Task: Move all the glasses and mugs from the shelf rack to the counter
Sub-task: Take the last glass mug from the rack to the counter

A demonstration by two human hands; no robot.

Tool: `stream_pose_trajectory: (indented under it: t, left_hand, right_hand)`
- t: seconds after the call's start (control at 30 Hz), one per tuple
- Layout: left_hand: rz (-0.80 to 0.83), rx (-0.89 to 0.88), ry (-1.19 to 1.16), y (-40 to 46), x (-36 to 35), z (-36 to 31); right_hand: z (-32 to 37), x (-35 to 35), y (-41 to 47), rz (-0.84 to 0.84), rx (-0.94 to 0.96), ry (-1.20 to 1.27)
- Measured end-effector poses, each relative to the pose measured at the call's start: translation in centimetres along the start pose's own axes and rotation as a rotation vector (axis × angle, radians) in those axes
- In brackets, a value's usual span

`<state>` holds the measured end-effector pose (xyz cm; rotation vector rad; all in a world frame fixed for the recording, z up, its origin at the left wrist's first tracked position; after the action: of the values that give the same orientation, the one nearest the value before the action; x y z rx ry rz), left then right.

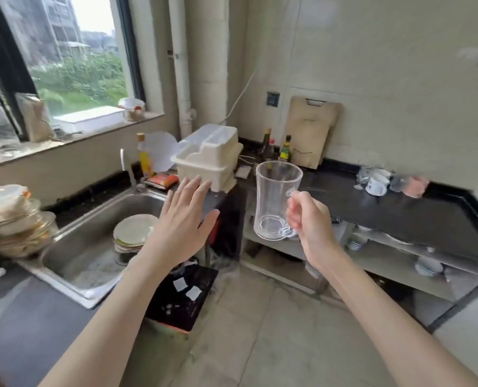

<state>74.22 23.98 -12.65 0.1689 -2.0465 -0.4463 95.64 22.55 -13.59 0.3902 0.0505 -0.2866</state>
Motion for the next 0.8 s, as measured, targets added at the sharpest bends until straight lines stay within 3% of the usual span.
stream_pose_trajectory:
  t: [0.4, 0.8]
  left_hand:
    - [0.263, -0.207, -0.084, 10.7, -22.7, -19.3]
    - [0.41, -0.359, -0.172, 26.9, -39.8, -35.9]
  right_hand:
    - [-7.1, 26.1, 8.2, -0.369, -0.073, -0.162]
    - [-11.4, 43.7, 24.3, -0.581, -0.09, -0.267]
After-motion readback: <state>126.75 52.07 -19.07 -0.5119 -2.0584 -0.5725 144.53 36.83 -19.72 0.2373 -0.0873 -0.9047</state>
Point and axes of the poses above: each hand's wrist, its own y-axis towards the middle knuckle, its own x-axis out of the back of the hand, z = x × y, the point moved 8 cm from there along y, towards the middle knuckle, and after that the axes turned 15 degrees about x, right-handed, at the moved point
